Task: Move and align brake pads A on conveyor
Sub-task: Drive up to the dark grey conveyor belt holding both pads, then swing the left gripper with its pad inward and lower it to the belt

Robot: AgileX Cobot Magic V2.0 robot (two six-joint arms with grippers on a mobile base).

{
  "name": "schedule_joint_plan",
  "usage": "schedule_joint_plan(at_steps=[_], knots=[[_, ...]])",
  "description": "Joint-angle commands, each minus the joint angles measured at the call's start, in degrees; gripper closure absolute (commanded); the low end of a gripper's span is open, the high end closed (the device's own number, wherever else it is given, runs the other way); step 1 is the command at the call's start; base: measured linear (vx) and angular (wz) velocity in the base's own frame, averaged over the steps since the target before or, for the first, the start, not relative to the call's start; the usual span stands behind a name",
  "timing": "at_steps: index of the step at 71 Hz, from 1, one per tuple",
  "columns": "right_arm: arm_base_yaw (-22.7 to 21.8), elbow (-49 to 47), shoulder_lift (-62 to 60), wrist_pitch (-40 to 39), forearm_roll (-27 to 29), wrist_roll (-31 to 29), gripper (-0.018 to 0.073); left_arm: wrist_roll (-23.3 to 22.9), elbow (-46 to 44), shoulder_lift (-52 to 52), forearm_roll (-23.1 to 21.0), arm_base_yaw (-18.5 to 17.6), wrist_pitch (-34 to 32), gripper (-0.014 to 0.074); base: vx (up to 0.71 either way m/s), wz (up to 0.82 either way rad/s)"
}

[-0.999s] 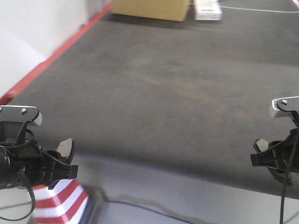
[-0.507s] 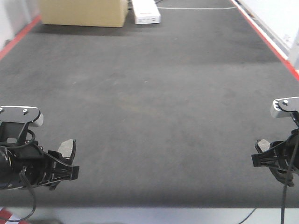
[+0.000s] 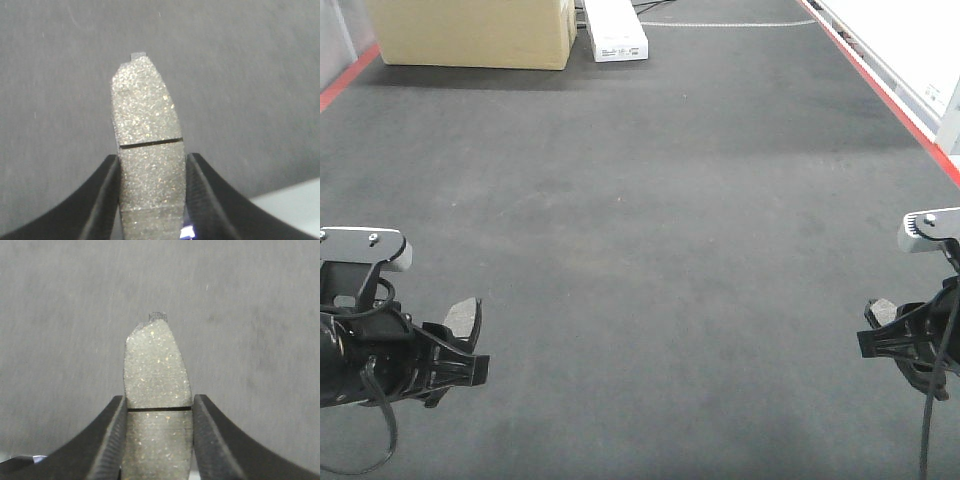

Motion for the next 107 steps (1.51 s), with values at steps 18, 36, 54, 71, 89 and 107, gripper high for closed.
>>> schedule_joint_plan(at_steps=[18, 36, 54, 71, 89, 107], knots=[[0.0, -1.8, -1.3, -3.3, -0.5, -0.4, 0.0487, -0.4, -1.5, -1.4, 0.2, -0.2, -3.8, 0.0478, 0.12, -0.03], [0.0, -1.8, -1.3, -3.3, -0.5, -0.4, 0.0487, -0.4, -1.5, -1.4, 0.2, -0.2, -3.8, 0.0478, 0.07, -0.02], [0.0, -1.8, -1.3, -3.3, -0.5, -0.4, 0.0487, -0.4, -1.5, -1.4, 0.2, -0.2, -3.8, 0.0478, 0.03, -0.02], [0.0, -1.8, -1.3, -3.3, -0.5, -0.4, 0.0487, -0.4, -1.5, -1.4, 0.2, -0.2, -4.0, 0.0478, 0.00, 0.00], [0.0, -1.8, -1.3, -3.3, -0.5, -0.4, 0.0487, -0.4, -1.5, -1.4, 0.2, -0.2, -4.8, 0.0478, 0.00, 0.00], [0.0, -1.8, -1.3, -3.3, -0.5, -0.4, 0.0487, -0.4, -1.8, -0.1, 0.2, -0.1, -10.8, 0.0475, 0.00, 0.00]])
